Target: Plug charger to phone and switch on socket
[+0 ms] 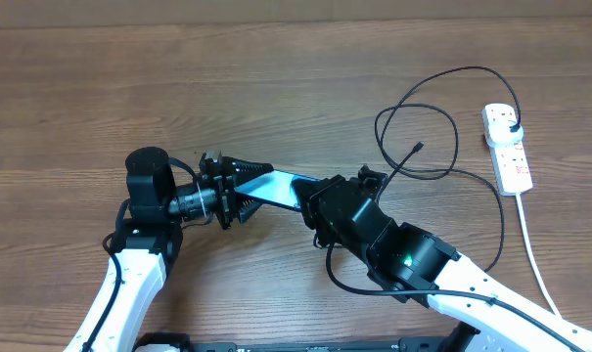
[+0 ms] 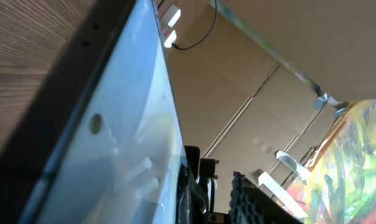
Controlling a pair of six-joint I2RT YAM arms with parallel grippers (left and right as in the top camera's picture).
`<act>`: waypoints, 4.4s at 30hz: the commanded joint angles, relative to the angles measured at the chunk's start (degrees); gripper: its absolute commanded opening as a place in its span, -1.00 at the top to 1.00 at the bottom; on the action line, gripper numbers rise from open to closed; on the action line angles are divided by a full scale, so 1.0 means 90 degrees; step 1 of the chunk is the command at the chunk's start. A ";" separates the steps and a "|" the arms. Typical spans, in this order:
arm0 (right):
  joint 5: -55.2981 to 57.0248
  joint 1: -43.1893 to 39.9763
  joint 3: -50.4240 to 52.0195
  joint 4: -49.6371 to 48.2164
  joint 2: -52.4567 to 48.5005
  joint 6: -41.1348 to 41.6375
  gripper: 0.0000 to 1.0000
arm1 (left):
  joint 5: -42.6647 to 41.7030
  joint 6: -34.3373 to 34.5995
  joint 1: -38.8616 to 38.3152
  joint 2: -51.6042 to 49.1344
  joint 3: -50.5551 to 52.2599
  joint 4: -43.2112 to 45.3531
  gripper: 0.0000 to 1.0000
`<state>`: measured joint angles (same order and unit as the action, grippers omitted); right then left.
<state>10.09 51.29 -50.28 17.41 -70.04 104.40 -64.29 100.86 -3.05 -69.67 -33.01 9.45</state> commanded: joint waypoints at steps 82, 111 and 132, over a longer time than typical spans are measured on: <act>-0.0874 -0.3706 -0.1375 0.4323 -0.0551 -0.4699 -0.52 | 0.0981 -0.2327 -0.0542 -0.0039 0.0002 -0.2480 0.91; -0.0772 -0.4879 -0.2419 0.2336 -0.4153 -0.6154 -0.10 | 0.1212 -0.2329 -0.0542 -0.0039 0.0002 -0.2480 0.88; -0.0010 -0.4872 -0.2409 0.2283 -0.4163 -0.6154 -0.09 | 0.1307 -0.2331 -0.0542 -0.0039 0.0002 -0.2480 0.85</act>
<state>8.99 7.49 -70.67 38.20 -107.42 49.43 -51.81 80.75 -8.16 -70.39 -32.75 -13.32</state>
